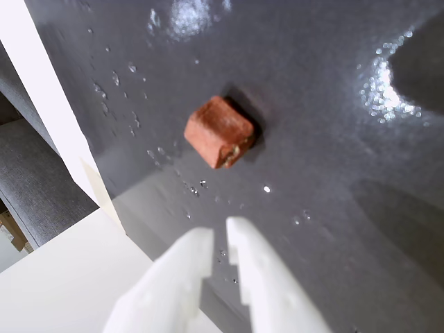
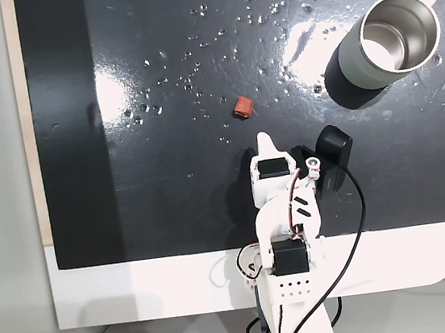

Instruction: Grasp a cube and put it in the cup.

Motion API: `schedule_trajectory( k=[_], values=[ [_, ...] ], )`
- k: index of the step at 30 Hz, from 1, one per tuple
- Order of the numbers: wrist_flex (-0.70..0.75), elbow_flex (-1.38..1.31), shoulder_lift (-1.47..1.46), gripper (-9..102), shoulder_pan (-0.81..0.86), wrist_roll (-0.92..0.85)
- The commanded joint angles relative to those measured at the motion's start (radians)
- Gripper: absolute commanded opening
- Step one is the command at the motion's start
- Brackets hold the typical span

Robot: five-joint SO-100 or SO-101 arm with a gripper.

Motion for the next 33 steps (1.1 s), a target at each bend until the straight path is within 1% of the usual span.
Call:
schedule_trajectory(
  k=[1, 14, 18, 20, 24, 28, 33],
  values=[
    [-0.029, -0.008, 0.012, 0, 0.006, -0.012],
    [-0.029, -0.008, 0.012, 0, 0.005, -0.017],
    [-0.078, -0.023, 0.012, 0, 0.005, -0.043],
    [-0.081, -0.083, 0.012, 0, 0.008, -0.057],
    [-0.049, -0.242, -0.028, 0, -0.038, -0.086],
    [-0.032, -0.443, -0.218, 0, -0.077, -0.087],
    [0.032, -0.686, -0.446, 0, -0.089, -0.049]
  ],
)
